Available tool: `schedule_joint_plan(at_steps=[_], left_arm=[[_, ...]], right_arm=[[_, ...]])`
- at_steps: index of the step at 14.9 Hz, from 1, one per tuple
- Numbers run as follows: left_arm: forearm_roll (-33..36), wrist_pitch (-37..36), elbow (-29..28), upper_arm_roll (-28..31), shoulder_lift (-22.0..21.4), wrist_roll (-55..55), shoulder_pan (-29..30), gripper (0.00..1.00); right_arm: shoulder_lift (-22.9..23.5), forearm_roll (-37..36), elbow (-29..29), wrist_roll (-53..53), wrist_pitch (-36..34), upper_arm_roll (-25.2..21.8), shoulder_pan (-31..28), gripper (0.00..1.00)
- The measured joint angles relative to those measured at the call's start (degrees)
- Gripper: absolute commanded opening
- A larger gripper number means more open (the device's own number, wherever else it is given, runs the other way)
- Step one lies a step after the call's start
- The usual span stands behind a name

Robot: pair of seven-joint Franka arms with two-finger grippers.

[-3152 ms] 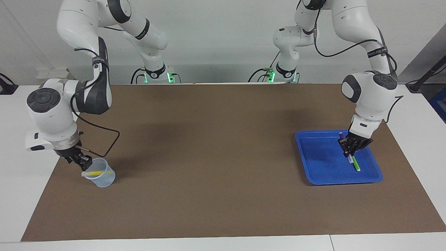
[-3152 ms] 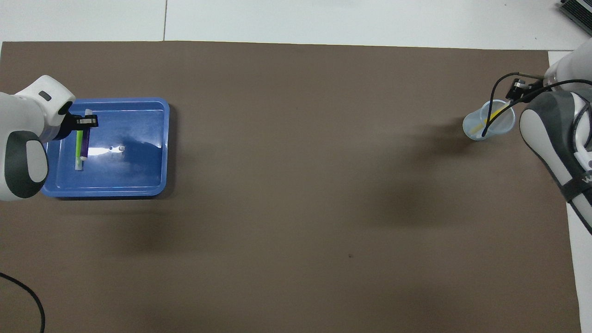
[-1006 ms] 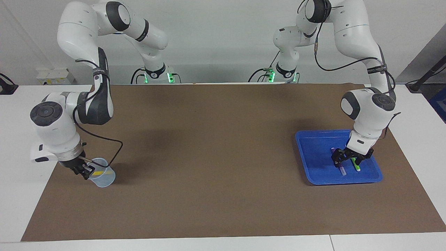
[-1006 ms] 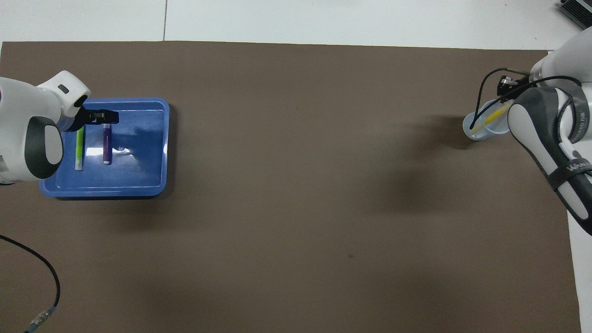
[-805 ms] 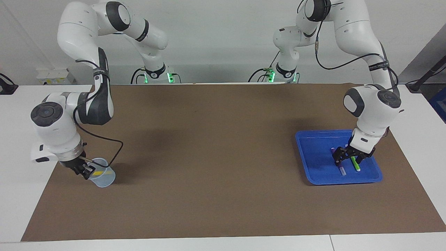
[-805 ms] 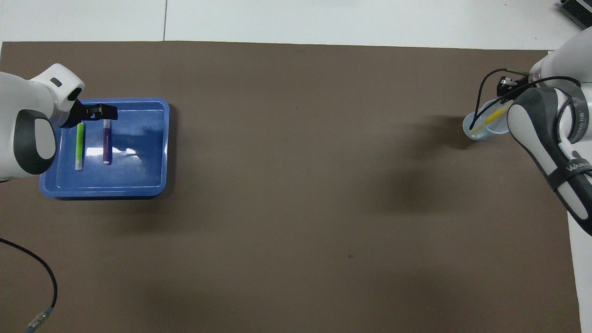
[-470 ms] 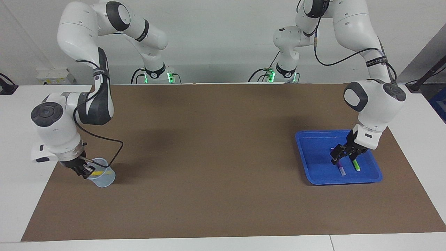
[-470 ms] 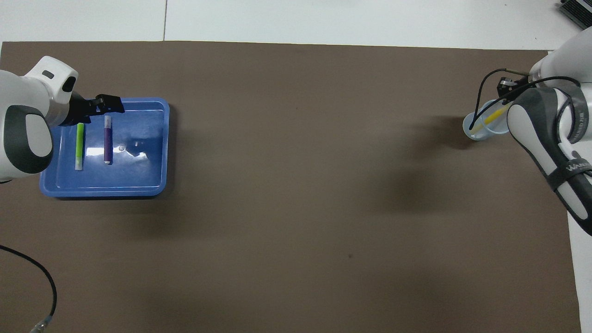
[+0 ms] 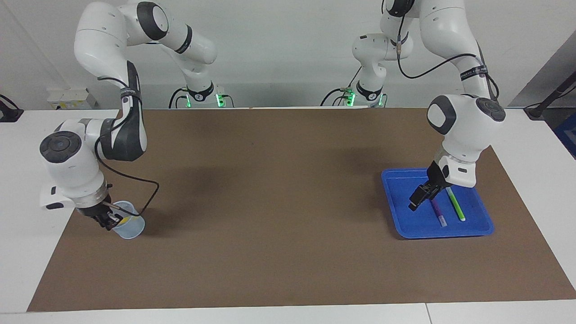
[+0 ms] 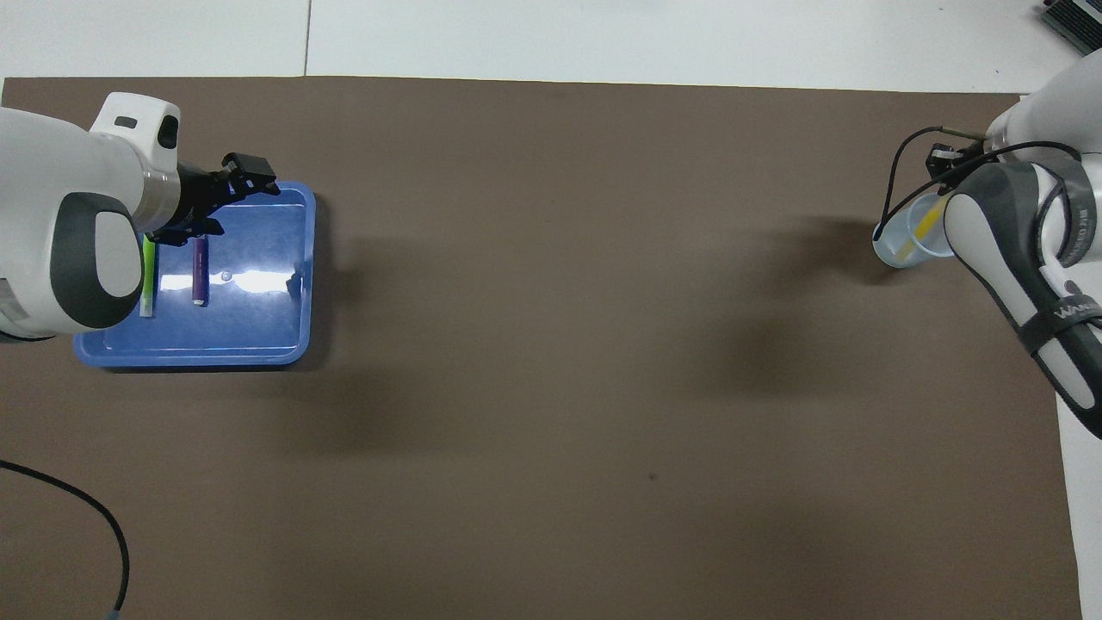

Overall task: Right arm passes pens to left for tray arrangement
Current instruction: 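Withdraw the left gripper while the right gripper grasps the yellow pen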

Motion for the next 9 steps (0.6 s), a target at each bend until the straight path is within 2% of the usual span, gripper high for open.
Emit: schedule_joint_plan(at_steps=[5,9], left_arm=[[-0.07,-2.00,0.00,-0.17,-2.23,-15.74,-5.54,1.00],[-0.10,-2.62,0.00,-0.31,-3.34,-29.91,-10.53,1.00]], right_arm=[[-0.06,0.00,0.02,0.00,-0.36,0.06,0.00,0.00],[-1.40,0.03,0.36,-2.11,-3.36,0.41,0.03,0.00]])
